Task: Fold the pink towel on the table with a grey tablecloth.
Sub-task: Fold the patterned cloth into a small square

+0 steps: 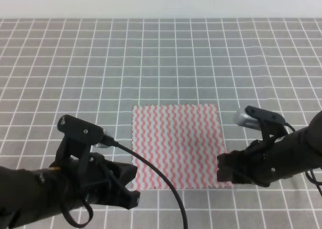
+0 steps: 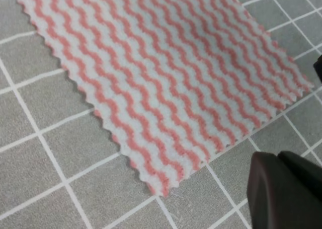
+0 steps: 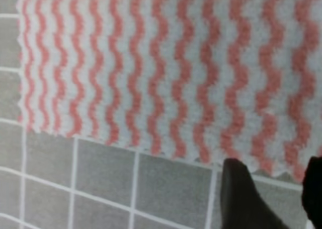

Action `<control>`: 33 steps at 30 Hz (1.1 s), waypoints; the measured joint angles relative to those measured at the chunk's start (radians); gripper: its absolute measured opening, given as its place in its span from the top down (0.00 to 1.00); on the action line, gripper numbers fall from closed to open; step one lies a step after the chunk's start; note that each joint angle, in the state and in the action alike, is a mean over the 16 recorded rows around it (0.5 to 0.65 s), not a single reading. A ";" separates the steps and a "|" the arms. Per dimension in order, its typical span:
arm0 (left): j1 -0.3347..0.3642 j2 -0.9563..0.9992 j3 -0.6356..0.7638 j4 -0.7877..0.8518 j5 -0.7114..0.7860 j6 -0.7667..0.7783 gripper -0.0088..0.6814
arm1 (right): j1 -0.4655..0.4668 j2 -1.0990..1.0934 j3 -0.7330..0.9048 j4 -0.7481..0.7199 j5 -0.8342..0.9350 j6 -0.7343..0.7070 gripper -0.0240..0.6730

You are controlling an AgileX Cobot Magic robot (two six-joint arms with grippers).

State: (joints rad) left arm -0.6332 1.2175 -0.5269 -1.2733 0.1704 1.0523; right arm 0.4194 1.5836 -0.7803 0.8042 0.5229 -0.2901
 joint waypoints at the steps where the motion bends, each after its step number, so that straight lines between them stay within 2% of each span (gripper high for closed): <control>1: 0.000 0.001 0.000 0.000 0.000 0.000 0.99 | 0.000 0.006 -0.003 -0.002 0.000 0.000 0.60; 25: 0.000 0.000 0.000 0.000 -0.004 0.002 0.99 | -0.001 0.083 -0.007 -0.031 -0.051 0.000 0.60; 33: 0.000 0.002 0.000 0.000 -0.005 0.003 0.99 | -0.001 0.084 -0.007 -0.022 -0.061 -0.001 0.63</control>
State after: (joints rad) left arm -0.6332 1.2191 -0.5272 -1.2735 0.1654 1.0555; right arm 0.4186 1.6675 -0.7871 0.7820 0.4617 -0.2916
